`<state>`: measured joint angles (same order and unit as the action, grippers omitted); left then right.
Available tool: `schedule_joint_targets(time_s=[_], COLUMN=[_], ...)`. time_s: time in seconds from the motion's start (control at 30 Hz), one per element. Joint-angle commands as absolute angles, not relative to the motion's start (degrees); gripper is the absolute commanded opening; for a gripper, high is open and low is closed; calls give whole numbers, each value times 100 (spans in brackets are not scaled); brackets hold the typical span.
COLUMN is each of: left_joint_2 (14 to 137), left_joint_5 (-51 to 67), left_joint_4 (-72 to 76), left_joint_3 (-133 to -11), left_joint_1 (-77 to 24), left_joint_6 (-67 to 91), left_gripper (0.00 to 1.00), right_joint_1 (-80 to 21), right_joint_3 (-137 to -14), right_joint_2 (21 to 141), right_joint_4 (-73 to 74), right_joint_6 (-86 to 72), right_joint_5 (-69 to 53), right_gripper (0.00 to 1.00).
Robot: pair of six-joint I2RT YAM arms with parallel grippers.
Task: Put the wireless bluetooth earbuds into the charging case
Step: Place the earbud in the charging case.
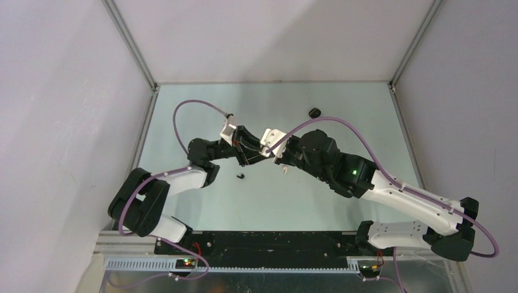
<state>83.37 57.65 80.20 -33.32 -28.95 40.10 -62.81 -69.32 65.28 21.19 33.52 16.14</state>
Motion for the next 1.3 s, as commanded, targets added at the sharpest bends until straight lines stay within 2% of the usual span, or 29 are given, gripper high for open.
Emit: schedule_joint_targets(time_s=[0.0,0.7,1.27], left_joint_2=[8310,8236,8175], left_joint_5=[5809,5786,5656], left_joint_4=[8455,8565,8560], left_joint_3=[-3481,-3454,-3450], left_joint_1=[-2865,-2798,-2705], left_joint_6=[4018,4063,4136], left_gripper=[0,0,0], right_joint_1=[-6308,-6322,-6327], right_joint_3=[-6937,-6935,-6935], right_joint_2=[6409,6492,6671], right_joint_4=[1860,2329,1742], right_joint_6=[3461,3167,2625], right_joint_5=[1786,992,1625], right_gripper=[11,11,11])
